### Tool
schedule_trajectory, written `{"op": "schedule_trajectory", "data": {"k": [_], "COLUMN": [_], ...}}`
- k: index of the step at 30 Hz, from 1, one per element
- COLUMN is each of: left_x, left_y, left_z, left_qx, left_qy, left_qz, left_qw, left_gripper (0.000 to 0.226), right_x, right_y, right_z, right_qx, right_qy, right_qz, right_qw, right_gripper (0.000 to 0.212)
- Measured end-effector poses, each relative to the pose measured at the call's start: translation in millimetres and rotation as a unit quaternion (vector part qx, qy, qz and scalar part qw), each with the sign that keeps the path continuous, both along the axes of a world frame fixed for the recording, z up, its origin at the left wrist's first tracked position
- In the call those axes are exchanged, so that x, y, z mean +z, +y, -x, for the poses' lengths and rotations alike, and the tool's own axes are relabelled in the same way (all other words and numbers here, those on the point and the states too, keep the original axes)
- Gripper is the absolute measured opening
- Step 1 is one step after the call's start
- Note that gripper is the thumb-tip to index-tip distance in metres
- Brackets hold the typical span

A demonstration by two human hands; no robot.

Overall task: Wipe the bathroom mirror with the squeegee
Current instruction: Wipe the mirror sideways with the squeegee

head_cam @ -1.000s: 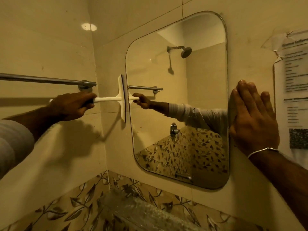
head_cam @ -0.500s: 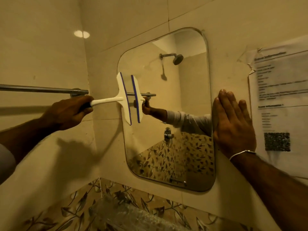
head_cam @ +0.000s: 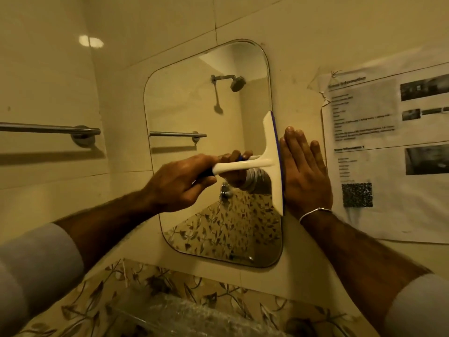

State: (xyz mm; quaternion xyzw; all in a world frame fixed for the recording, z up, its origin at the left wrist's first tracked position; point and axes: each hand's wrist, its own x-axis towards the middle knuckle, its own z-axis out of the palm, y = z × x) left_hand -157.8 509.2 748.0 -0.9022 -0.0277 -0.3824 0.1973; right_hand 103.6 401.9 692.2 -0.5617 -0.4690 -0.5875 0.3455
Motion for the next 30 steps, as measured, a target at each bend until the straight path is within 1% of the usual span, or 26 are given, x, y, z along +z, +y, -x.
{"op": "schedule_trajectory", "data": {"k": [3, 5, 9, 13, 18, 21, 23, 25, 30], "left_x": [-4, -4, -3, -8, -19, -22, -22, -23, -22], "left_y": [4, 7, 16, 21, 24, 26, 30, 34, 53], "left_z": [-2, 1, 3, 0, -6, -7, -7, -3, 25], "left_qx": [-0.010, -0.009, 0.004, 0.010, 0.016, 0.016, 0.016, 0.017, 0.045], "left_qy": [-0.009, -0.007, 0.005, 0.018, 0.016, 0.019, 0.025, 0.033, 0.050], "left_qz": [0.011, 0.013, -0.002, -0.015, -0.035, -0.030, -0.024, -0.028, -0.042], "left_qw": [1.000, 1.000, 1.000, 1.000, 0.999, 0.999, 0.999, 0.999, 0.997], "left_gripper": [0.033, 0.033, 0.035, 0.037, 0.036, 0.036, 0.035, 0.035, 0.036], "right_x": [-1, 0, 0, 0, 0, -1, 0, 0, -1], "right_y": [1, 1, 0, -1, -2, -1, -2, -2, 0], "right_z": [-1, 0, 0, 1, 2, 2, 3, 4, 3], "right_qx": [0.009, 0.007, 0.003, 0.007, 0.011, 0.013, 0.015, 0.011, 0.016], "right_qy": [0.002, 0.001, -0.006, -0.006, -0.001, 0.003, 0.000, 0.003, 0.006], "right_qz": [-0.002, -0.002, -0.004, 0.000, 0.005, 0.009, 0.007, 0.007, 0.006], "right_qw": [1.000, 1.000, 1.000, 1.000, 1.000, 1.000, 1.000, 1.000, 1.000], "right_gripper": [0.073, 0.074, 0.072, 0.065, 0.066, 0.068, 0.061, 0.057, 0.058]}}
